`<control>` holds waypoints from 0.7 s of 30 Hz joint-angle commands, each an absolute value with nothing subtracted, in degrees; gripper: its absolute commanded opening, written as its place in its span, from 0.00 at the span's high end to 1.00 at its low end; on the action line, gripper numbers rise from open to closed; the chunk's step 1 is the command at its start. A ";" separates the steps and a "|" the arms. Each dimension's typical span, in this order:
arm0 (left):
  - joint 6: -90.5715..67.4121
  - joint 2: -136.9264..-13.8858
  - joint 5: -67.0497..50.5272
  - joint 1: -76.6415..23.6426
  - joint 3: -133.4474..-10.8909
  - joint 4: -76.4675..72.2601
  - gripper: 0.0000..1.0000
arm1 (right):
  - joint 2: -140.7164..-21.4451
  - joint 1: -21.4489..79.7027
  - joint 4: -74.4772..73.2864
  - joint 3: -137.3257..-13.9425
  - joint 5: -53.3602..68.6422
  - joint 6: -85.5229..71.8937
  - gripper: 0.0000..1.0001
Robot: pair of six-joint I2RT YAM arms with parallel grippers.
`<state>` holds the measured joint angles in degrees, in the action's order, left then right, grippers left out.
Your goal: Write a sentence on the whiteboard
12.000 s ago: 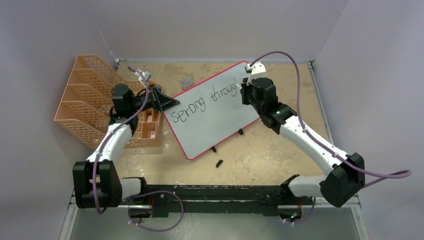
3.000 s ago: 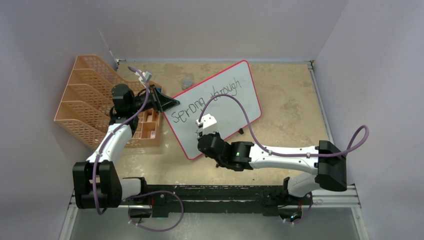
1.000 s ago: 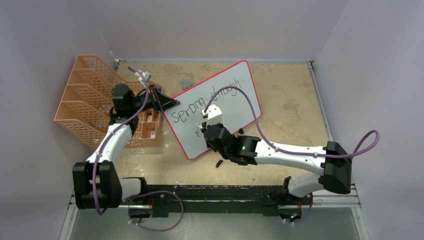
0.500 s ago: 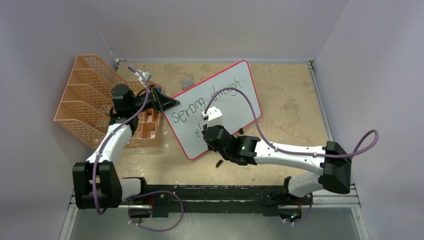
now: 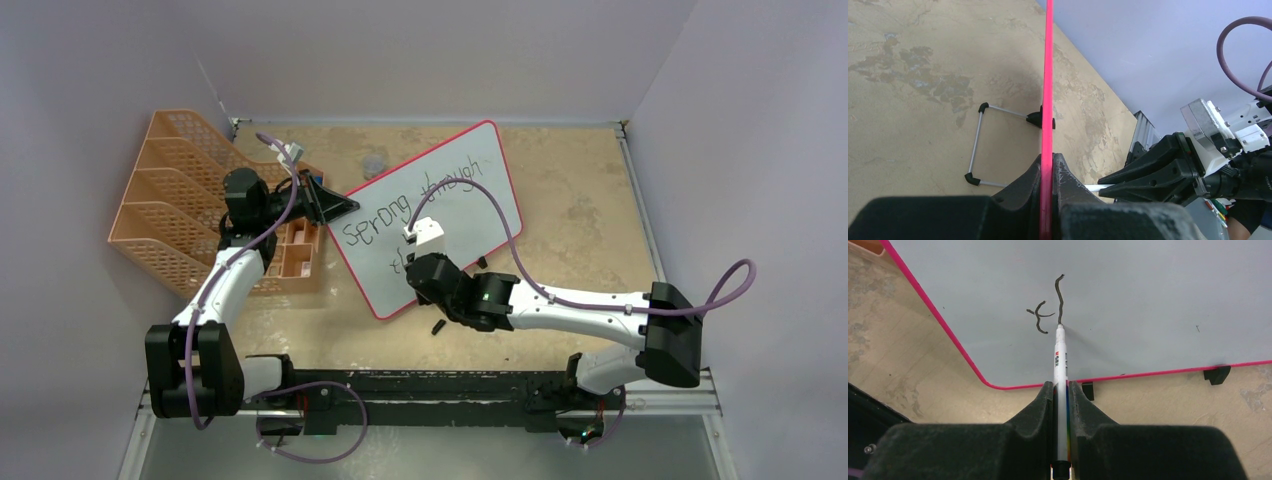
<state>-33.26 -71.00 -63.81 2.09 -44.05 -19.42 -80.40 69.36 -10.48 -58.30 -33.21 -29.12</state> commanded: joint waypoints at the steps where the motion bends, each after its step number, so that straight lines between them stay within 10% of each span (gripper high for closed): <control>1: -31.01 -70.32 -66.15 0.65 -44.74 -18.63 1.00 | -80.78 69.26 -10.63 -57.57 -32.96 -30.08 1.00; 21: -30.93 -70.40 -66.06 0.72 -44.74 -18.63 1.00 | -74.69 69.35 -5.72 -54.78 -34.74 -29.68 1.00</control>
